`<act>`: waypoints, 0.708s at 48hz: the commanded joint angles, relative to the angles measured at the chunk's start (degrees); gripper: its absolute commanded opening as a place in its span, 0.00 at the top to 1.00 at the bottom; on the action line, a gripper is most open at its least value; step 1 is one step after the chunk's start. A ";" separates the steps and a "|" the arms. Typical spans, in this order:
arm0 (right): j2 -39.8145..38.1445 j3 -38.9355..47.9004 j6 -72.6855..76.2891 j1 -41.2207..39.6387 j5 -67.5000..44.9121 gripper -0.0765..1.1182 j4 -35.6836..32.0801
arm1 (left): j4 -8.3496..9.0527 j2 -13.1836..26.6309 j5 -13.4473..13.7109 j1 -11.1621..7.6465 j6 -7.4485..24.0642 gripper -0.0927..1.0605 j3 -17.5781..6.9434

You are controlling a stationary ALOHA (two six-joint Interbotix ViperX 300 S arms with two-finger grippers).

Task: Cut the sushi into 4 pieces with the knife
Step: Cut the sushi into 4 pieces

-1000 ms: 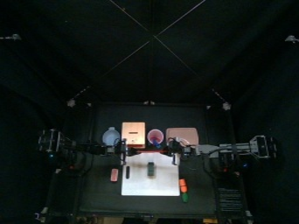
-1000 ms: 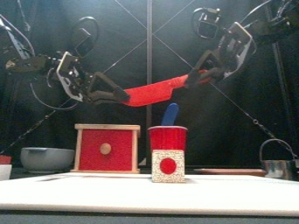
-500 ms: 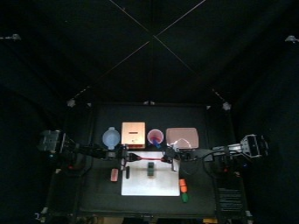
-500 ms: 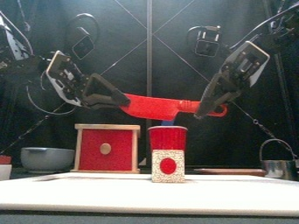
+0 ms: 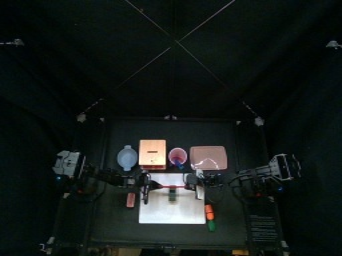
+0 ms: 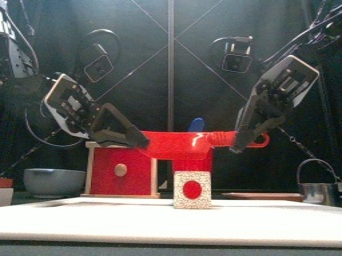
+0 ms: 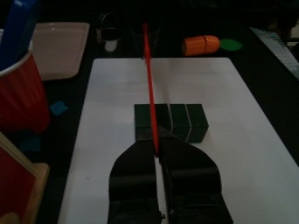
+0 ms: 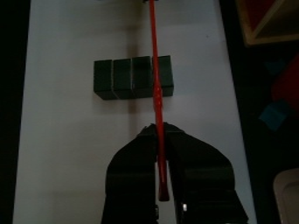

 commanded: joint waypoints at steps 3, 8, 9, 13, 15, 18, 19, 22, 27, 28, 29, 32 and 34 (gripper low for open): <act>0.26 -2.11 0.00 -0.44 -0.44 0.89 -0.09 | -0.97 0.09 -0.70 0.09 0.09 0.85 -2.02; 0.70 -2.11 0.00 -0.70 -0.35 0.89 -0.26 | -1.32 0.35 -0.70 0.44 0.44 0.85 -2.20; 0.70 -2.11 0.00 -0.70 -0.35 0.89 -0.26 | -1.41 0.44 -0.70 0.44 0.62 0.85 -2.20; 0.97 -2.11 0.00 -0.70 -0.35 0.89 -0.26 | -1.67 0.70 -0.53 0.53 1.32 0.85 -2.37; 1.05 -2.11 0.00 -0.70 -0.44 0.89 -0.18 | -1.85 0.88 -0.44 0.53 1.58 0.85 -2.46; 1.14 -2.11 0.00 -0.70 -0.35 0.89 -0.09 | -2.02 1.41 -0.26 0.44 2.02 0.85 -2.72; 1.23 -2.02 0.00 -0.70 -0.35 0.89 0.00 | -2.02 1.58 -0.18 0.44 2.02 0.85 -2.81; 1.41 -2.11 0.00 -0.62 -0.35 0.89 0.09 | -2.02 2.02 0.18 0.26 2.02 0.85 -2.99; 1.67 -2.11 0.09 -0.35 -0.35 0.89 0.09 | -2.02 3.08 0.79 0.00 1.85 0.85 -3.43; 1.76 -2.11 0.09 -0.35 -0.35 0.89 0.09 | -2.02 3.34 0.97 -0.09 1.76 0.85 -3.43; 1.93 -2.11 0.09 -0.26 -0.35 0.89 0.18 | -2.02 3.60 1.14 -0.26 1.76 0.85 -3.43; 2.37 -2.11 0.09 -0.18 -0.35 0.89 0.44 | -2.20 4.22 1.58 -0.53 1.76 0.85 -3.69; 2.64 -2.11 0.00 -0.18 -0.35 0.89 0.62 | -2.29 4.66 1.93 -0.53 1.76 0.85 -3.87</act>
